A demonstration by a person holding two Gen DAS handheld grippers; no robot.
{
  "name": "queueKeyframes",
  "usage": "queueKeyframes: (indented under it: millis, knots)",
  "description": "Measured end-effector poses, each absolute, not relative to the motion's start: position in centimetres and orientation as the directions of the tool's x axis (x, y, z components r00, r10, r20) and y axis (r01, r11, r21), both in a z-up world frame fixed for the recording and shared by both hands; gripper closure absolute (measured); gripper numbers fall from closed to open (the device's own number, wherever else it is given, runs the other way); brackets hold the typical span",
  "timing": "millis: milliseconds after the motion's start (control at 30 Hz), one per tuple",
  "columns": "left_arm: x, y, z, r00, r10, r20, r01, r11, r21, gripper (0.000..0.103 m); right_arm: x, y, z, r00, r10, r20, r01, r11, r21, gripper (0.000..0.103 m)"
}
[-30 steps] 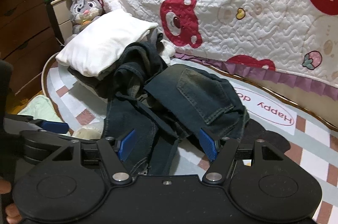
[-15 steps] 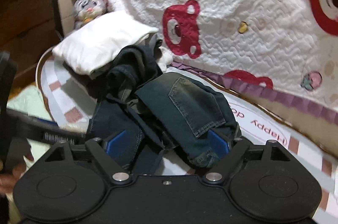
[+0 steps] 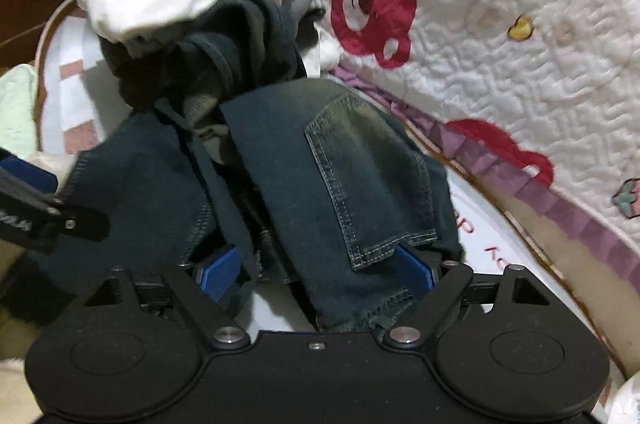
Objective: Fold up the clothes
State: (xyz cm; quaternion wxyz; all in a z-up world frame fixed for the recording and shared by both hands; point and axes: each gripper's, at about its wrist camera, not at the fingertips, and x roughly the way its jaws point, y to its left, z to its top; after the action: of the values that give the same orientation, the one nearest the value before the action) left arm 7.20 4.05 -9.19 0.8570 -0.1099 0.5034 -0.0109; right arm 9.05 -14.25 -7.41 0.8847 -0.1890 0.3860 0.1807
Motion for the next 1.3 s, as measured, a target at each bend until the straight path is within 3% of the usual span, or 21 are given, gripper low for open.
queueKeyframes:
  millis: [100,267,367,433,500,600,700,767,900,933,967,1000,1033,1067,1100,1133,1300]
  knots:
    - [9.4,3.5,-9.2,0.457,-0.144,-0.878,-0.083,0.976,-0.203,0.052,11.0,-14.1,-8.9,0.607,0.183,-0.774,-0.461,0.873,-0.155,0.016]
    - [11.5,3.5,-5.6,0.511,-0.224,-0.830,-0.005,0.965,-0.264,0.053,12.5,-14.8,-9.3,0.588,0.235,-0.774,-0.368,0.930,0.003,0.016]
    - [12.7,3.6,-6.5,0.512,-0.184,-0.839,-0.032,0.972,-0.233,0.052,12.5,-14.5,-10.1,0.644,0.161,-0.748,-0.348,0.932,-0.099,0.016]
    - [12.3,4.0,-7.8,0.531,-0.155,-0.833,-0.065,0.973,-0.222,0.051,12.9,-14.2,-10.9,0.668,0.099,-0.737,-0.350,0.916,-0.194,0.009]
    - [11.5,4.4,-9.0,0.561,-0.138,-0.816,-0.083,0.972,-0.222,0.050,13.3,-14.5,-11.1,0.662,0.116,-0.740,-0.378,0.905,-0.196,0.009]
    - [10.8,4.9,-10.2,0.595,-0.111,-0.796,-0.106,0.971,-0.214,0.046,13.8,-15.3,-11.4,0.664,0.150,-0.732,-0.385,0.909,-0.162,0.007]
    - [10.9,5.6,-10.8,0.614,-0.103,-0.783,-0.141,0.961,-0.237,0.034,14.5,-16.2,-11.8,0.664,0.190,-0.723,-0.386,0.916,-0.113,0.007]
    - [11.3,6.5,-11.3,0.615,-0.101,-0.782,-0.200,0.939,-0.279,0.006,15.4,-16.5,-12.5,0.667,0.196,-0.719,-0.372,0.923,-0.094,0.004]
    - [11.7,8.3,-13.8,0.577,-0.122,-0.808,-0.298,0.889,-0.347,0.003,16.8,-17.1,-13.7,0.686,0.201,-0.699,-0.311,0.950,-0.032,0.003]
    - [11.8,8.6,-14.3,0.568,-0.142,-0.811,-0.305,0.878,-0.367,0.003,16.8,-17.2,-13.6,0.692,0.196,-0.695,-0.290,0.957,-0.019,0.007]
    - [11.9,8.7,-14.6,0.562,-0.156,-0.812,-0.312,0.869,-0.383,0.004,16.9,-17.4,-13.4,0.697,0.190,-0.691,-0.269,0.963,-0.007,0.029]
    - [12.0,8.9,-14.9,0.558,-0.169,-0.813,-0.318,0.861,-0.398,0.006,16.9,-17.5,-13.2,0.703,0.184,-0.687,-0.248,0.969,0.006,0.047]
    - [11.9,8.9,-14.9,0.563,-0.176,-0.808,-0.309,0.861,-0.403,0.021,16.5,-17.6,-12.6,0.719,0.168,-0.674,-0.235,0.972,-0.009,0.056]
    - [11.9,8.6,-14.8,0.566,-0.206,-0.798,-0.276,0.865,-0.419,0.059,16.2,-17.6,-12.0,0.736,0.150,-0.660,-0.223,0.975,-0.026,0.070]
    - [11.9,8.3,-14.6,0.568,-0.237,-0.789,-0.242,0.867,-0.435,0.076,15.6,-17.8,-11.2,0.760,0.133,-0.637,-0.210,0.977,-0.046,0.083]
    - [12.0,7.9,-14.5,0.568,-0.261,-0.780,-0.219,0.866,-0.450,0.091,14.9,-18.3,-10.2,0.788,0.113,-0.605,-0.188,0.980,-0.061,0.086]
    - [11.6,4.7,-13.0,0.617,-0.156,-0.771,-0.156,0.937,-0.314,0.092,11.0,-23.1,-5.8,0.876,-0.046,-0.480,0.003,0.996,-0.090,0.092]
